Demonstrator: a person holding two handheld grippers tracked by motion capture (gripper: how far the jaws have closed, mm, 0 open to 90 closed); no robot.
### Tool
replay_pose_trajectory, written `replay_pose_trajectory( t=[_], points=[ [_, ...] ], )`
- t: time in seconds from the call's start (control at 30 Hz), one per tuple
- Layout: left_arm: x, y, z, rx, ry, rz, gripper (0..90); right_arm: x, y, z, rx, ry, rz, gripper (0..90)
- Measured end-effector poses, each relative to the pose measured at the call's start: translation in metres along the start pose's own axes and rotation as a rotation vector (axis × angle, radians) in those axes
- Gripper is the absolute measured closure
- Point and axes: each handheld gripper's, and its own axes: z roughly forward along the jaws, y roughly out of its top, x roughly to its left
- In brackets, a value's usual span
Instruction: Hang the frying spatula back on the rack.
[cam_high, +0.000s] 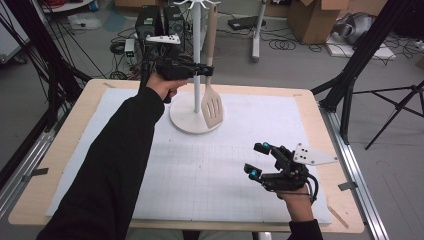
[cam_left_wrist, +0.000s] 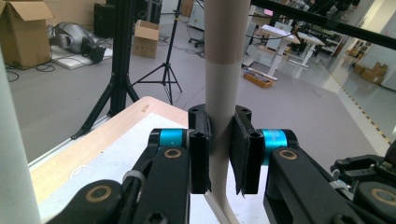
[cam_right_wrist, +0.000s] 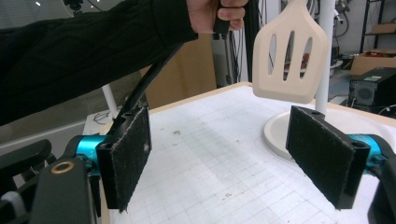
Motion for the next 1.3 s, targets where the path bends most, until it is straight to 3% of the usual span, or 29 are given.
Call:
replay_pose_trajectory(
  t=[0.23,0.43,0.63,0.8,0.97,1.07,1.2,1.3],
  points=[
    [0.004,0.000,-0.004,-0.016,-0.002,-0.017,78.4,-0.002,-0.001,0.001,0.000,0.000,0.003,21.2],
    [0.007,-0.002,-0.004,0.005,0.015,-0.036,78.4,-0.001,-0.001,0.003,0.002,0.004,0.004,21.2],
    [0.009,-0.006,-0.006,-0.010,0.072,-0.040,78.4,0.000,-0.001,0.001,-0.001,0.000,0.005,21.2],
    [0.005,-0.011,-0.009,-0.029,0.112,-0.020,77.0,0.000,-0.001,0.000,0.001,-0.003,0.004,21.2],
    [-0.003,-0.026,-0.023,-0.072,0.177,0.001,56.0,0.001,-0.001,0.000,0.011,-0.012,-0.007,21.2],
    [-0.012,-0.036,-0.035,-0.098,0.241,0.038,39.8,0.001,-0.002,0.001,0.027,-0.026,-0.018,21.2],
    [-0.023,-0.051,-0.052,-0.106,0.273,0.061,34.7,0.002,-0.003,0.001,0.042,-0.064,-0.032,21.2],
    [-0.034,-0.062,-0.065,-0.103,0.245,0.068,33.1,0.000,-0.005,0.001,0.058,-0.088,-0.039,21.2]
  ],
)
